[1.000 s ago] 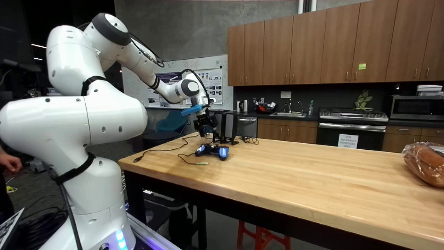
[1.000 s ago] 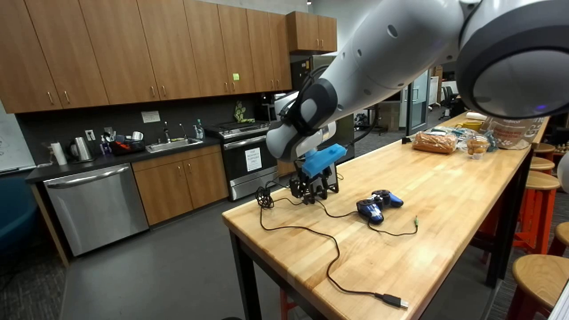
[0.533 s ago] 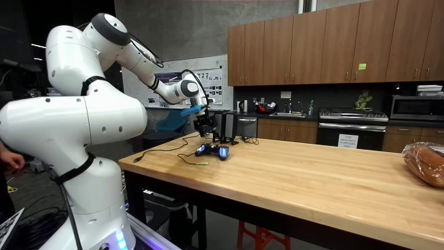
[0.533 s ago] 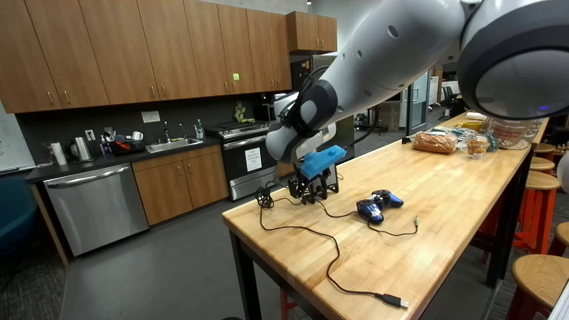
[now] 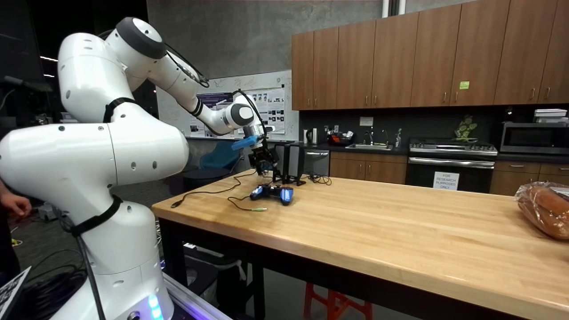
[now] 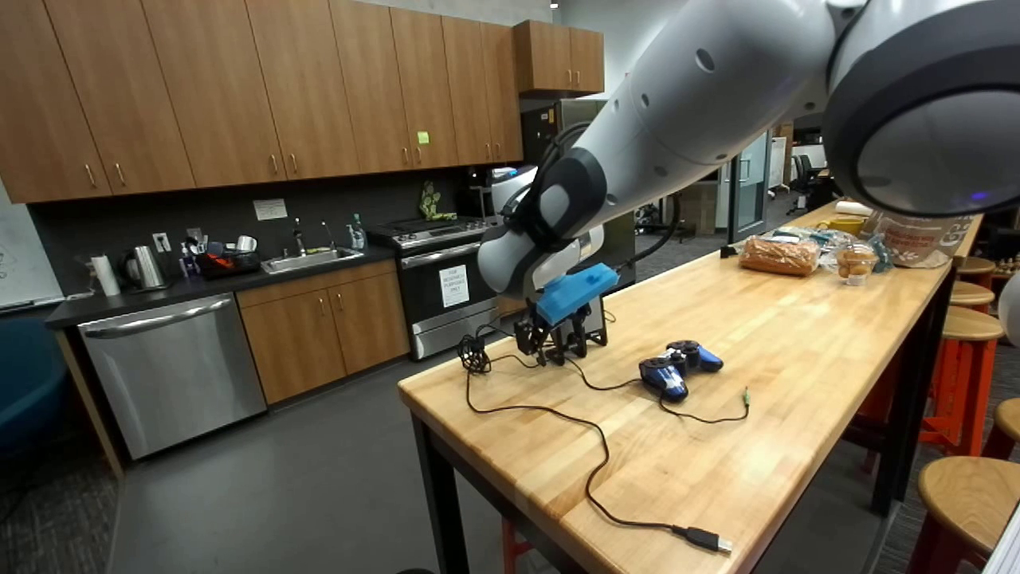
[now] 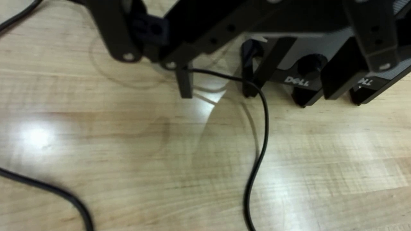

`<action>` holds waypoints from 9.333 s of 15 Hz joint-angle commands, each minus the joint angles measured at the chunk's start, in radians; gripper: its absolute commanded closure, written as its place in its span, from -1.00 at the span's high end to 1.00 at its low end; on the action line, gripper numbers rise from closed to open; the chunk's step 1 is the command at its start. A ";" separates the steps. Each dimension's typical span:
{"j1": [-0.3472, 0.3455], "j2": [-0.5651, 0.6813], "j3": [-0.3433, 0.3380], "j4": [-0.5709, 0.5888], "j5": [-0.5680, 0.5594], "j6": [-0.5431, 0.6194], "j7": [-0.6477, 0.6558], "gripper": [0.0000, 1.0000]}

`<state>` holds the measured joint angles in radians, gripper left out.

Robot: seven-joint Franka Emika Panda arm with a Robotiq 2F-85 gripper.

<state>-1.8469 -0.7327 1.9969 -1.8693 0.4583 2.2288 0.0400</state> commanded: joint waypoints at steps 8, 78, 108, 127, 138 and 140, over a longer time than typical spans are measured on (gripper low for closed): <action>0.041 -0.068 -0.056 -0.018 -0.076 0.041 0.073 1.00; 0.054 -0.092 -0.068 -0.019 -0.125 0.036 0.091 0.32; 0.055 -0.101 -0.076 -0.017 -0.222 0.033 0.030 0.09; 0.050 -0.096 -0.077 -0.014 -0.258 0.011 -0.035 1.00; -0.189 -0.092 -0.107 0.165 -0.350 -0.020 -0.209 1.00; -0.255 -0.080 -0.091 0.209 -0.356 -0.030 -0.270 1.00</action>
<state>-2.0154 -0.8313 1.8836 -1.7407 0.1312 2.2406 -0.1526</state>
